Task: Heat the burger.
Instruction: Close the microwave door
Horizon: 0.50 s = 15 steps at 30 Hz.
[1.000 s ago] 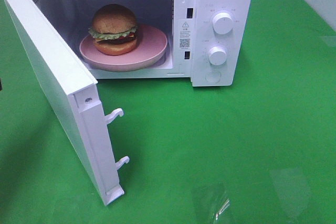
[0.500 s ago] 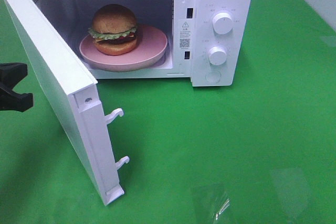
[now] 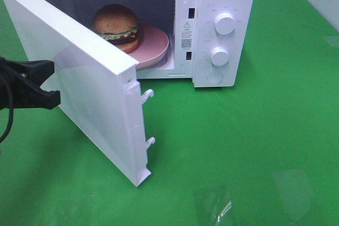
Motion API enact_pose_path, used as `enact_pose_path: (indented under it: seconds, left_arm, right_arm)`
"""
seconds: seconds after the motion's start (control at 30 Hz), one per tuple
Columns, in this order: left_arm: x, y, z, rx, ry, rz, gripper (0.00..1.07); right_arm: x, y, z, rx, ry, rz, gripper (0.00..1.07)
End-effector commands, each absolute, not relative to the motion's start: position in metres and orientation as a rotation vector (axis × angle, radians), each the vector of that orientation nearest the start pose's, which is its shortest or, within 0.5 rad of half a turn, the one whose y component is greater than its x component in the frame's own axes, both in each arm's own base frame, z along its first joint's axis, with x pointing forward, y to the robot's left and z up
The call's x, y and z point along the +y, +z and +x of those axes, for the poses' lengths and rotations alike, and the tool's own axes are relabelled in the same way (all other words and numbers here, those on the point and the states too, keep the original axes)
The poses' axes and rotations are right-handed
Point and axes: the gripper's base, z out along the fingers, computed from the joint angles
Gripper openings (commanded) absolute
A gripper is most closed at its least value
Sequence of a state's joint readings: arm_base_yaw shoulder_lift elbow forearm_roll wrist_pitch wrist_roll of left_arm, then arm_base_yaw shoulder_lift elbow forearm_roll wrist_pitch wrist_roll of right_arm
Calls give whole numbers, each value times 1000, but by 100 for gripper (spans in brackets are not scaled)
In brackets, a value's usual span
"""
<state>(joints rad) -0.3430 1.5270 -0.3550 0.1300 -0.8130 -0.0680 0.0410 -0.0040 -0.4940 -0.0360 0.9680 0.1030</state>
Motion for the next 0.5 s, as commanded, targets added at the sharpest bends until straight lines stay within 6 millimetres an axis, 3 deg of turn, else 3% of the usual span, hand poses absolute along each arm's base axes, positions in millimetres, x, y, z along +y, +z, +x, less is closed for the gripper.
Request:
enact_pose_path:
  seconds: [0.03,0.5]
  left_arm:
    - [-106,178,239,1769,-343,411,0]
    - [-141,179,251,1754,-378,425,0]
  right_arm:
    - [-3,283,-5,1919,51,66,76]
    - [-3,283,-5,1919,51,66,76]
